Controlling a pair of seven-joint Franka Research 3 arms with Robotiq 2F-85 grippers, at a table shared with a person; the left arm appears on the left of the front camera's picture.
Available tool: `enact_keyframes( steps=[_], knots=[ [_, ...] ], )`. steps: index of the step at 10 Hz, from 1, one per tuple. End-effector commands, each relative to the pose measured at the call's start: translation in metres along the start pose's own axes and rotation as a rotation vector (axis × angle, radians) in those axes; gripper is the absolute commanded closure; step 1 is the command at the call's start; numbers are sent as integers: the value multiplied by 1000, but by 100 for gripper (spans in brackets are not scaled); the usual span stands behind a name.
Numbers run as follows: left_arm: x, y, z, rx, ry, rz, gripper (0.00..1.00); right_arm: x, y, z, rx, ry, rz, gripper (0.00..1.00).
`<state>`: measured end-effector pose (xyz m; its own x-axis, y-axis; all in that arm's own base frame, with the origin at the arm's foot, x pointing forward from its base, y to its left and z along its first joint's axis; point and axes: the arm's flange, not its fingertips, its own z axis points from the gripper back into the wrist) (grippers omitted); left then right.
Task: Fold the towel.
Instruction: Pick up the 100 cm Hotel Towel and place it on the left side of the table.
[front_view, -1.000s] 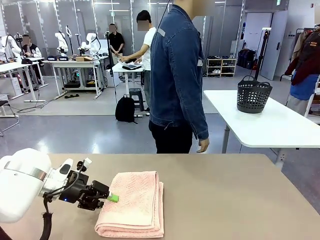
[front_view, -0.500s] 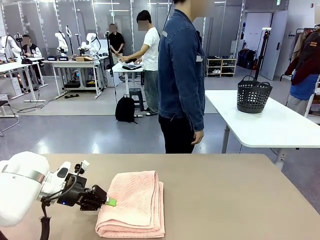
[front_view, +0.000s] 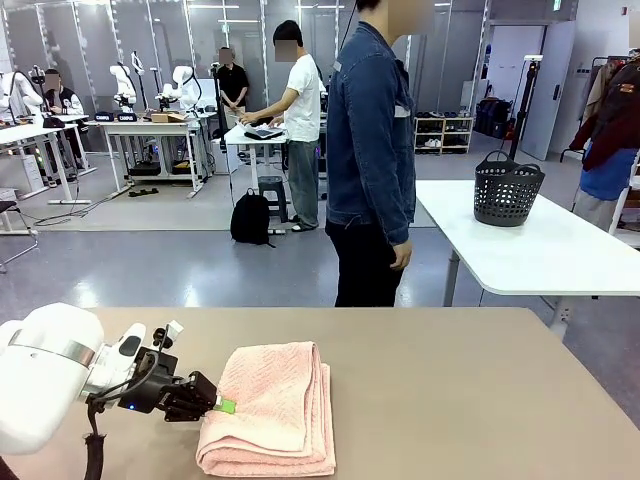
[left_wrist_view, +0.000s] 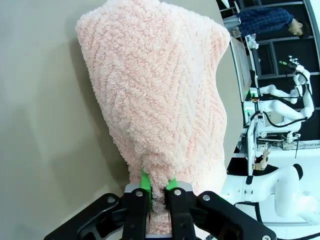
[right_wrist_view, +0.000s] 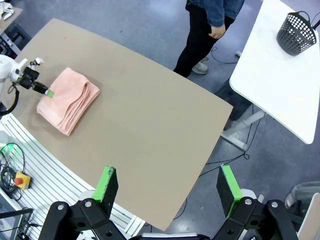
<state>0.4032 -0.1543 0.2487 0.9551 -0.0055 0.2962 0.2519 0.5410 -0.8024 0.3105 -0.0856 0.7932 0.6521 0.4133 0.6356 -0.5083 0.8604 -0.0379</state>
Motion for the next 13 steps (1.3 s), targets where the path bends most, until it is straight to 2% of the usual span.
enact_keyframes(
  steps=[1, 2, 3, 4, 6, 8, 10, 12, 13],
  knots=[
    [0, 3, 4, -8, -9, 7, 100, 0, -1, 1, 2, 5, 7, 0],
    [0, 3, 4, -8, -9, 7, 100, 0, -1, 1, 2, 5, 7, 0],
    [0, 1, 1, 1, -3, 3, 87, 0, -1, 1, 2, 5, 7, 0],
    [7, 1, 20, -5, 6, -17, 87, 0, -1, 1, 2, 5, 7, 0],
    [16, 0, 74, -39, 3, -75, 87, 0, -1, 1, 2, 5, 7, 0],
    [32, 30, 143, 0, 27, -81, 87, 0, -1, 1, 2, 5, 7, 0],
    [35, 59, 210, 25, -21, -96, 87, 0, -1, 1, 2, 5, 7, 0],
    [39, 94, 269, 127, -59, -221, 87, 0, -1, 1, 2, 5, 7, 0],
    [46, 110, 291, 151, -113, -200, 87, 0, -1, 1, 2, 5, 7, 0]
  ],
)
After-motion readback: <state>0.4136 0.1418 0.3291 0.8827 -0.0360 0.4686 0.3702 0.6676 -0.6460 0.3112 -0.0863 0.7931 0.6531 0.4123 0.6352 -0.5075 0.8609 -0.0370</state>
